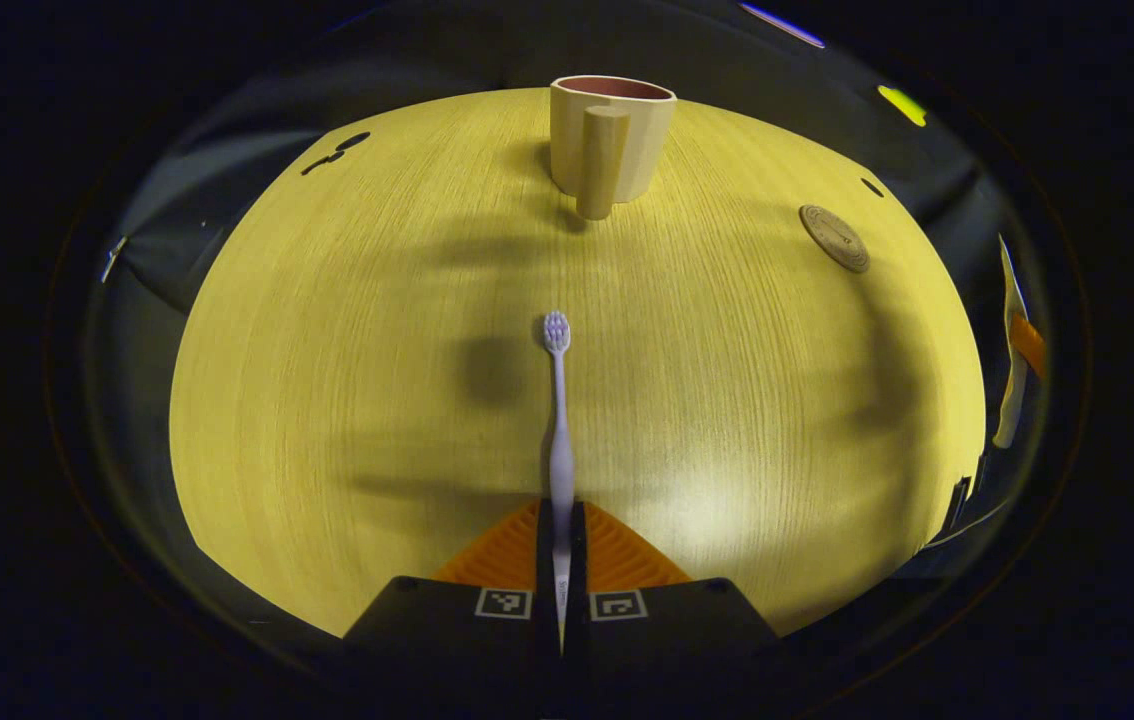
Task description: Put the toothbrush and toothpaste on the desktop into the cup, then pick up the cup and place it on the coaster on the desktop.
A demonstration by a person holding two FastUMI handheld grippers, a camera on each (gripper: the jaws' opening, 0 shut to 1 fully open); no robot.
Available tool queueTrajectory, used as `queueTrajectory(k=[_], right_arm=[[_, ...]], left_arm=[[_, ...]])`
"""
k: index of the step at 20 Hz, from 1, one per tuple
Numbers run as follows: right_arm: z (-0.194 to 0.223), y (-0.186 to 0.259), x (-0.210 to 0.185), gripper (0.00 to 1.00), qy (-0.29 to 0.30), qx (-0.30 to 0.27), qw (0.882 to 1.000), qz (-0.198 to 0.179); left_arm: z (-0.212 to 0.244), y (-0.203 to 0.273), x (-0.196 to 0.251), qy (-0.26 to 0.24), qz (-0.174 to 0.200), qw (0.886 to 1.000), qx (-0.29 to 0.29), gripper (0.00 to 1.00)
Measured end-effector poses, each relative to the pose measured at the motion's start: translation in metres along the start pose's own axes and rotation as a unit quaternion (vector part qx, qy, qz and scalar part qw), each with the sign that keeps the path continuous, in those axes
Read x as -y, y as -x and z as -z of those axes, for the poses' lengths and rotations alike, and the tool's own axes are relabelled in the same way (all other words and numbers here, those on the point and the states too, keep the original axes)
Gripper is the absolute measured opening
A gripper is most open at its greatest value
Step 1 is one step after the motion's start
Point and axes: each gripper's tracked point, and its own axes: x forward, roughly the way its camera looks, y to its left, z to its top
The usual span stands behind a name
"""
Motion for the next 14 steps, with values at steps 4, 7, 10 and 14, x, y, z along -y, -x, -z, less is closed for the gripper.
queueTrajectory(k=[4, 7, 10, 14], right_arm=[[-0.039, -0.007, -0.025, 0.26, 0.016, 0.032, 0.999, -0.023], [-0.062, -0.010, -0.048, 0.26, 0.028, 0.059, 0.997, -0.039], [-0.081, -0.020, -0.072, 0.26, 0.048, 0.075, 0.994, -0.056], [-0.106, -0.036, -0.109, 0.26, 0.054, 0.087, 0.991, -0.081]], left_arm=[[0.000, 0.011, 0.004, 0.037, 0.027, 0.998, 0.041, 0.06], [-0.004, 0.029, 0.006, 0.066, 0.055, 0.993, 0.081, 0.07], [-0.011, 0.049, 0.003, 0.094, 0.070, 0.985, 0.125, 0.07], [-0.019, 0.081, -0.005, 0.108, 0.076, 0.973, 0.189, 0.07]])
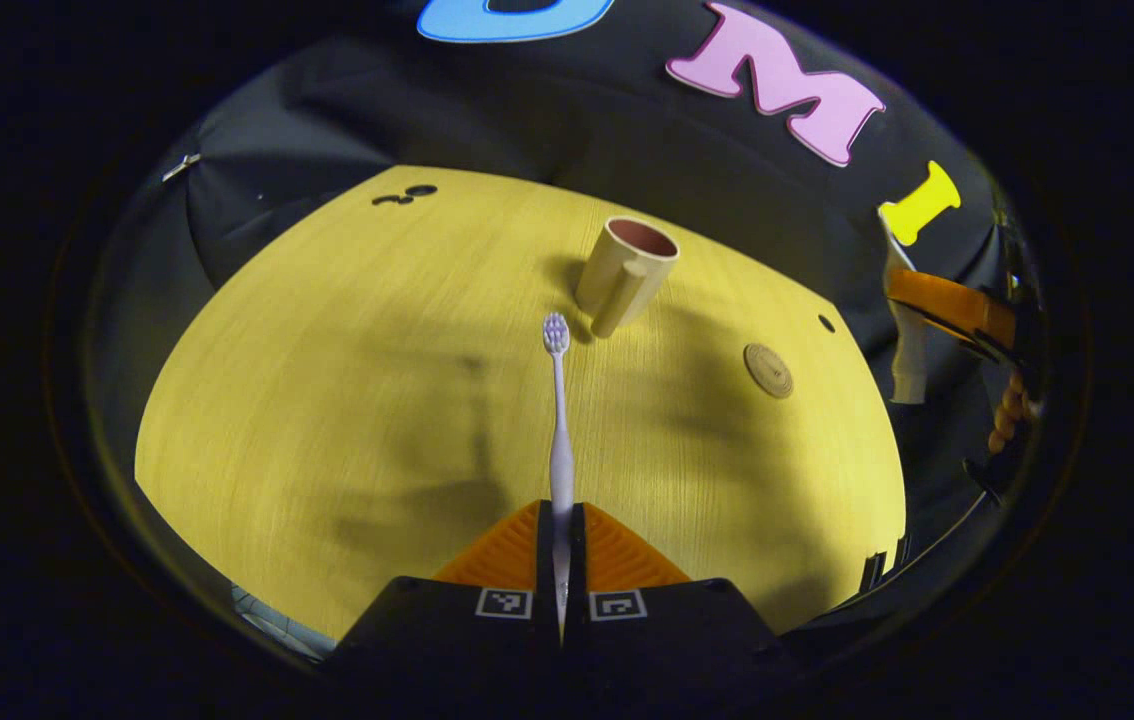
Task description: Put the toothbrush and toothpaste on the desktop into the cup, then pick up the cup and place it on the coaster on the desktop.
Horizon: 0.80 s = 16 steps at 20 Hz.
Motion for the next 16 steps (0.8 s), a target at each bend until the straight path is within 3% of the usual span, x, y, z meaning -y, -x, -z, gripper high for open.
queueTrajectory(k=[10, 16], right_arm=[[-0.064, -0.080, -0.066, 0.26, 0.037, 0.073, 0.996, -0.030], [-0.076, -0.139, -0.085, 0.26, 0.030, 0.083, 0.995, -0.035]], left_arm=[[-0.036, 0.059, 0.004, 0.008, 0.019, 0.995, 0.097, 0.07], [-0.059, 0.078, -0.014, 0.029, 0.005, 0.989, 0.145, 0.06]])
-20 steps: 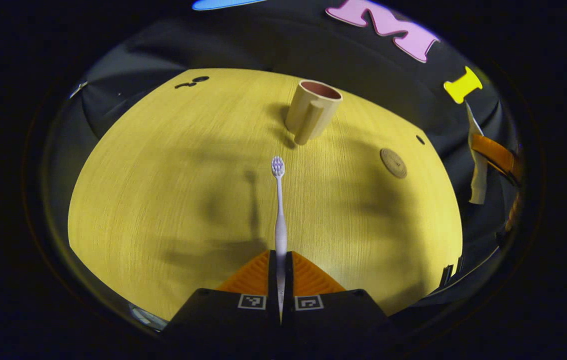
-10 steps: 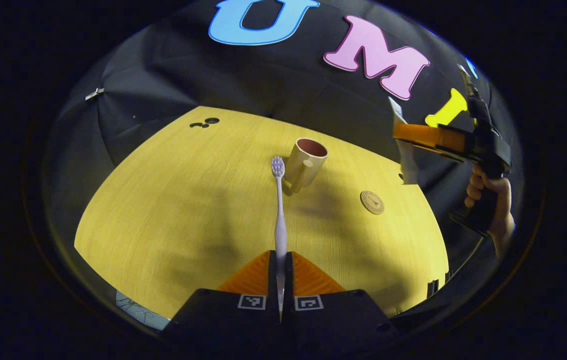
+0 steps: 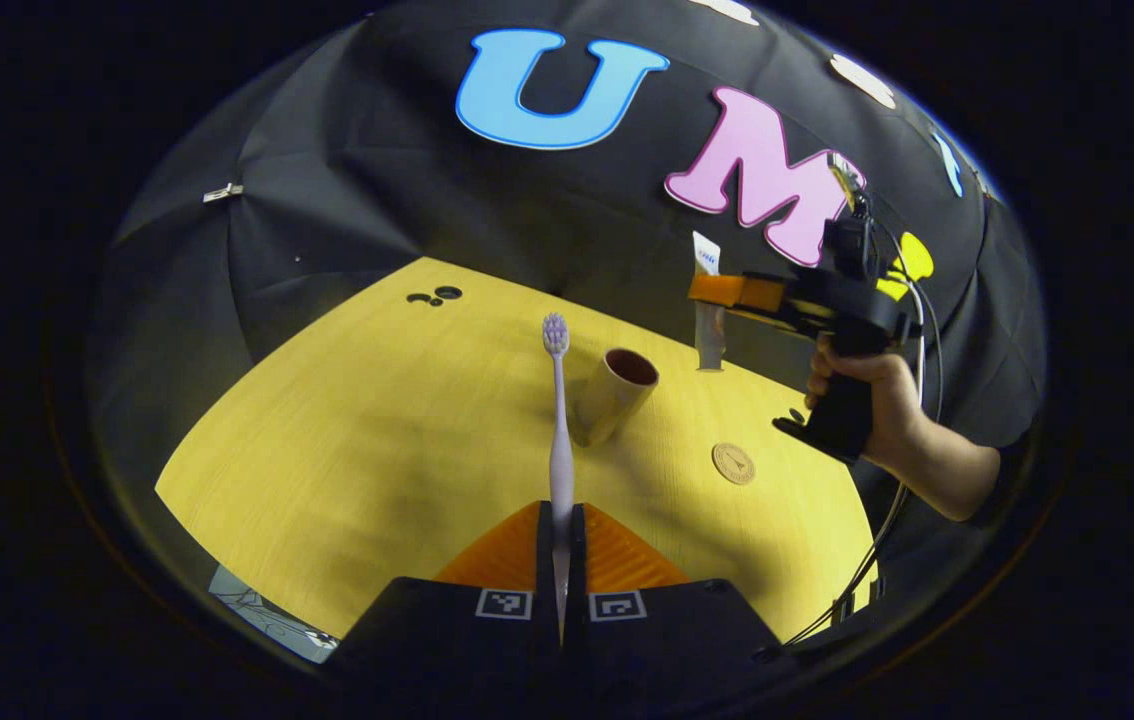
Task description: Put the toothbrush and toothpaste on the desktop into the cup, then pick up the cup and place it on the coaster on the desktop.
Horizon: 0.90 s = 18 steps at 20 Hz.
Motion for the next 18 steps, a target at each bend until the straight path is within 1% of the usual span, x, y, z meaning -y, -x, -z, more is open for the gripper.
queueTrajectory(k=[2, 4, 8, 11, 12, 13, 14, 15, 16, 18], right_arm=[[-0.001, -0.018, -0.003, 0.26, 0.000, 0.011, 1.000, 0.000], [0.001, -0.037, -0.002, 0.26, 0.002, 0.020, 1.000, 0.008], [0.024, -0.065, 0.004, 0.26, -0.003, 0.010, 1.000, 0.016], [0.032, -0.078, 0.005, 0.26, 0.009, 0.016, 1.000, 0.013], [0.035, -0.081, 0.006, 0.21, 0.012, 0.019, 1.000, 0.014], [0.039, -0.082, 0.007, 0.27, 0.010, 0.018, 1.000, 0.013], [0.044, -0.082, 0.006, 0.28, 0.005, 0.015, 1.000, 0.010], [0.051, -0.085, 0.005, 0.28, 0.003, 0.010, 1.000, 0.010], [0.060, -0.084, 0.006, 0.28, 0.004, 0.002, 1.000, 0.012], [0.077, -0.079, 0.003, 0.30, 0.010, -0.008, 1.000, 0.009]], left_arm=[[-0.011, 0.005, -0.003, 0.005, 0.001, 1.000, 0.020, 0.06], [-0.016, 0.008, -0.008, 0.004, -0.004, 0.999, 0.036, 0.06], [-0.019, 0.016, -0.013, 0.012, -0.009, 0.998, 0.057, 0.07], [-0.018, 0.017, -0.017, 0.017, -0.016, 0.998, 0.064, 0.06], [-0.017, 0.016, -0.017, 0.020, -0.018, 0.998, 0.065, 0.06], [-0.017, 0.015, -0.018, 0.023, -0.018, 0.997, 0.066, 0.06], [-0.017, 0.014, -0.017, 0.027, -0.017, 0.997, 0.067, 0.07], [-0.017, 0.014, -0.015, 0.030, -0.015, 0.997, 0.067, 0.02], [-0.017, 0.013, -0.015, 0.032, -0.015, 0.997, 0.067, 0.06], [-0.016, 0.011, -0.013, 0.034, -0.014, 0.997, 0.067, 0.06]])
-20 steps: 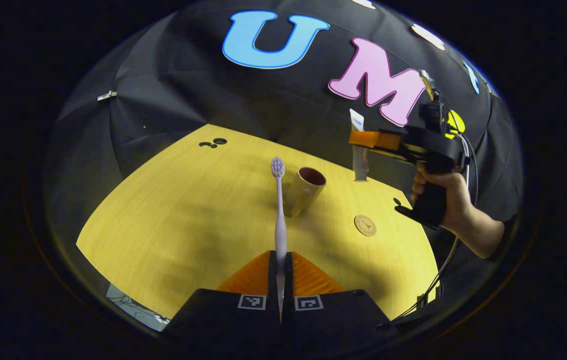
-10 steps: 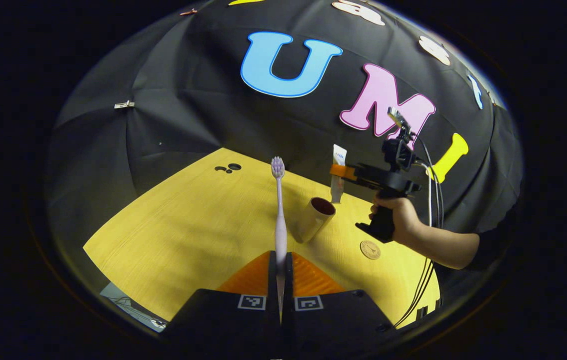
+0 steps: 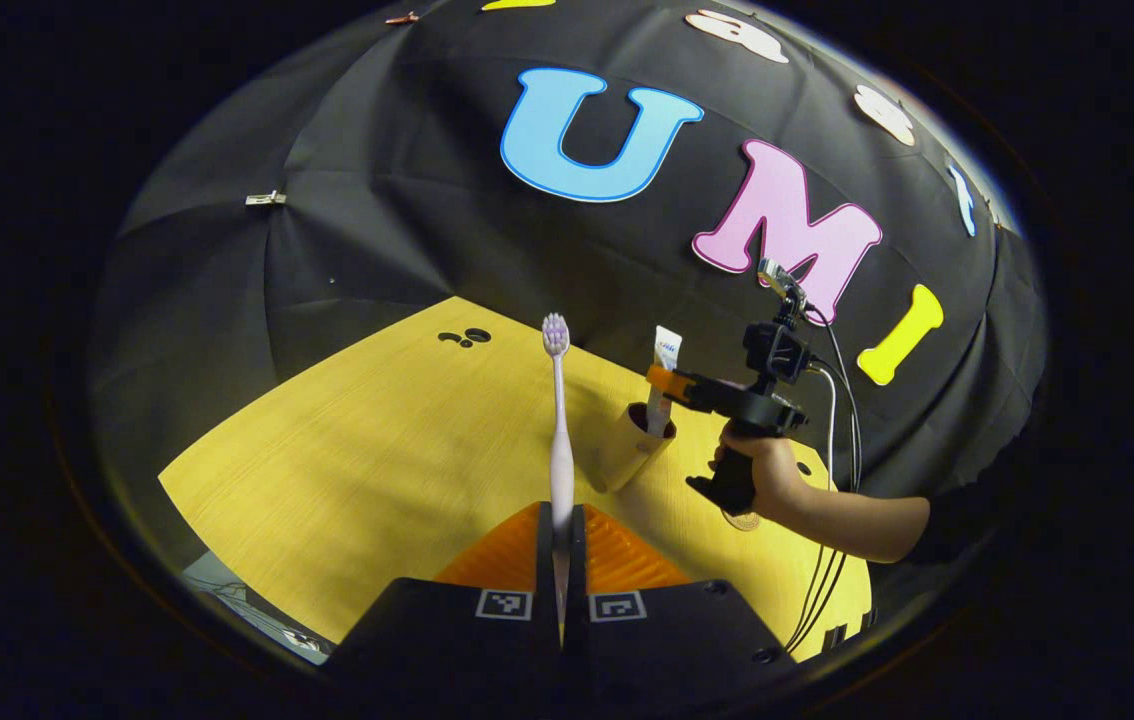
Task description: Put the toothbrush and toothpaste on the desktop into the cup, then pick up the cup and place it on the coaster on the desktop.
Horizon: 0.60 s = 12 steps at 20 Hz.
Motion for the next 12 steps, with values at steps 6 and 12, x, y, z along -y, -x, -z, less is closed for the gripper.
queueTrajectory(k=[6, 12], right_arm=[[0.023, 0.010, -0.016, 0.52, -0.001, -0.035, 0.999, -0.027], [-0.001, 0.037, -0.017, 0.98, 0.002, -0.010, 0.999, -0.044]], left_arm=[[0.008, -0.006, 0.014, -0.012, 0.009, 1.000, -0.011, 0.06], [0.011, -0.013, 0.034, -0.022, 0.023, 0.999, -0.006, 0.06]])
